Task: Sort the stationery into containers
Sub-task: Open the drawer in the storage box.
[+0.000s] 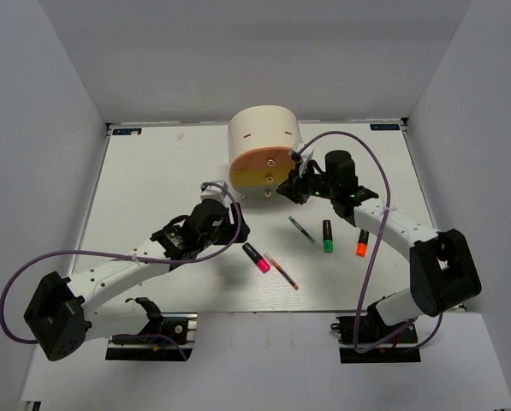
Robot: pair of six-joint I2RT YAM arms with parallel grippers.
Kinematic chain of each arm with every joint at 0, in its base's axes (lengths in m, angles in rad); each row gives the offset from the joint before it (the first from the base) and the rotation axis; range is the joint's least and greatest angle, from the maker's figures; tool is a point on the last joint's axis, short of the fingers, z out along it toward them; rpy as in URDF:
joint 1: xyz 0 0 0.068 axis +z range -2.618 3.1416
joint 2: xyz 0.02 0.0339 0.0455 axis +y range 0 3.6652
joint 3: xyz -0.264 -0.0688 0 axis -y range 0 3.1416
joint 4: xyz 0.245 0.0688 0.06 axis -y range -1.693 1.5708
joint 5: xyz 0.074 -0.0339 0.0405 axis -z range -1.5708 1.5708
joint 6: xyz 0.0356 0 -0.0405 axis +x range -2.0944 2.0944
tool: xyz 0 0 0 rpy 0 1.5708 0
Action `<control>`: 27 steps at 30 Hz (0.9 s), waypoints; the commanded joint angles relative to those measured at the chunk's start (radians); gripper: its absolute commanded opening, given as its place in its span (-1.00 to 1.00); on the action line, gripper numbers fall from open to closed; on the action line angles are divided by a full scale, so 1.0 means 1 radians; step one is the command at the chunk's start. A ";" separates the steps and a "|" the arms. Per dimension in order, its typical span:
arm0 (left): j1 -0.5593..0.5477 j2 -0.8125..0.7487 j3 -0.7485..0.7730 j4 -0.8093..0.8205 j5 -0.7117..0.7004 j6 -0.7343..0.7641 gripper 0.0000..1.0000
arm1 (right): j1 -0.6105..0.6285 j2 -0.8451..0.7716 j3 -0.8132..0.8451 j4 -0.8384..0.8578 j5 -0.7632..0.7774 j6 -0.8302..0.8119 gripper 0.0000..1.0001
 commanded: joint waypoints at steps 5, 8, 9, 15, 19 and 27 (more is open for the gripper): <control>-0.005 -0.019 -0.022 -0.001 0.017 0.007 0.54 | 0.014 0.074 -0.009 0.206 0.139 0.494 -0.35; -0.005 -0.030 -0.022 -0.012 0.007 -0.002 0.54 | 0.024 0.086 -0.021 0.267 0.181 0.617 -0.21; -0.005 -0.039 -0.022 -0.012 -0.002 -0.002 0.56 | 0.035 0.091 -0.027 0.278 0.195 0.636 -0.06; -0.005 -0.048 -0.031 -0.032 -0.002 -0.011 0.59 | 0.060 0.122 -0.015 0.289 0.339 0.824 0.00; -0.005 -0.048 -0.031 -0.041 -0.002 -0.021 0.59 | 0.080 0.140 -0.008 0.271 0.428 0.895 0.06; -0.005 -0.057 -0.031 -0.041 -0.011 -0.021 0.59 | 0.089 0.180 0.020 0.238 0.520 0.982 0.12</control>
